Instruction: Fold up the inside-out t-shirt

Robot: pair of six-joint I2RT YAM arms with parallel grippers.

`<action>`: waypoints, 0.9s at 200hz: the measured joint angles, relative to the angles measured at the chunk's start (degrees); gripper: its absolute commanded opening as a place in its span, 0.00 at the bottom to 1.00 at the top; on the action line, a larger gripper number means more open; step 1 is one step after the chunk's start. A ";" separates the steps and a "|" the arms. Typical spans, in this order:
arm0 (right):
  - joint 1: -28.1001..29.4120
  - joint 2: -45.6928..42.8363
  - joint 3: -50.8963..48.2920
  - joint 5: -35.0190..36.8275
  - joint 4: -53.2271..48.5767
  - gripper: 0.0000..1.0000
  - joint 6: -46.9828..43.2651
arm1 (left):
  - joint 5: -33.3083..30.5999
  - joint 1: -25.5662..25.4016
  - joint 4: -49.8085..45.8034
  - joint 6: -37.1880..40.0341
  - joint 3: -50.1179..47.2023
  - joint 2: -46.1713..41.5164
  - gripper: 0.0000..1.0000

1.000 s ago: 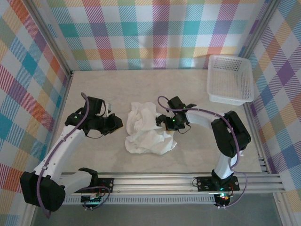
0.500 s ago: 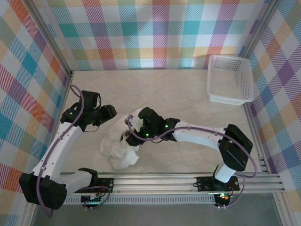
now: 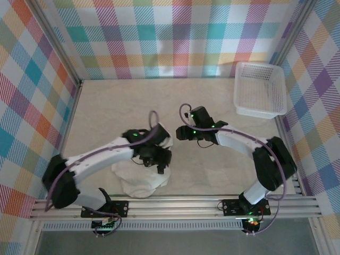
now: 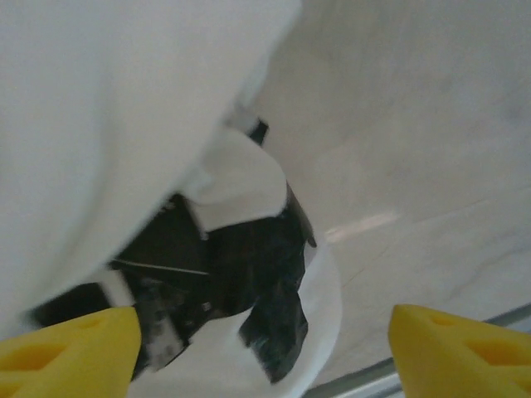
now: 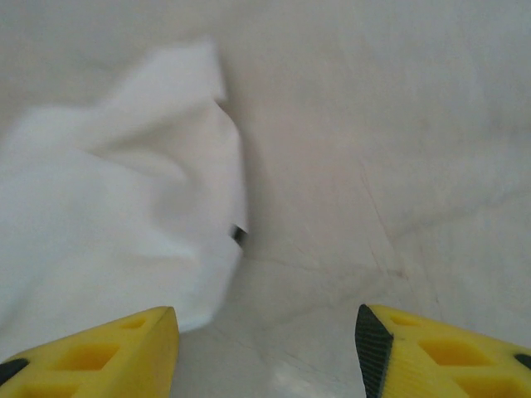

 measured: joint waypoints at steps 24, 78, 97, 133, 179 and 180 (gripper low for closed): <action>0.04 5.11 0.17 -1.20 -1.16 0.61 2.05 | -4.00 -2.60 -0.85 0.04 0.20 9.11 0.76; 0.07 6.51 1.16 -4.11 -0.55 0.56 2.12 | -7.48 0.31 -2.34 1.53 1.49 6.49 0.00; 0.13 4.09 -1.11 -7.93 4.52 0.55 -1.20 | -1.36 7.54 -1.09 2.27 1.53 -3.87 0.00; 1.70 -0.55 -9.64 -18.69 21.07 0.58 -14.23 | 10.60 22.86 -0.70 5.27 2.91 -17.90 0.00; 4.35 3.69 -8.76 -27.26 26.77 0.68 -33.03 | 19.47 28.48 -3.58 8.98 2.89 -18.56 0.00; 4.39 3.87 -8.59 -27.28 26.77 0.68 -33.18 | 19.54 28.52 -3.61 8.98 2.89 -18.56 0.00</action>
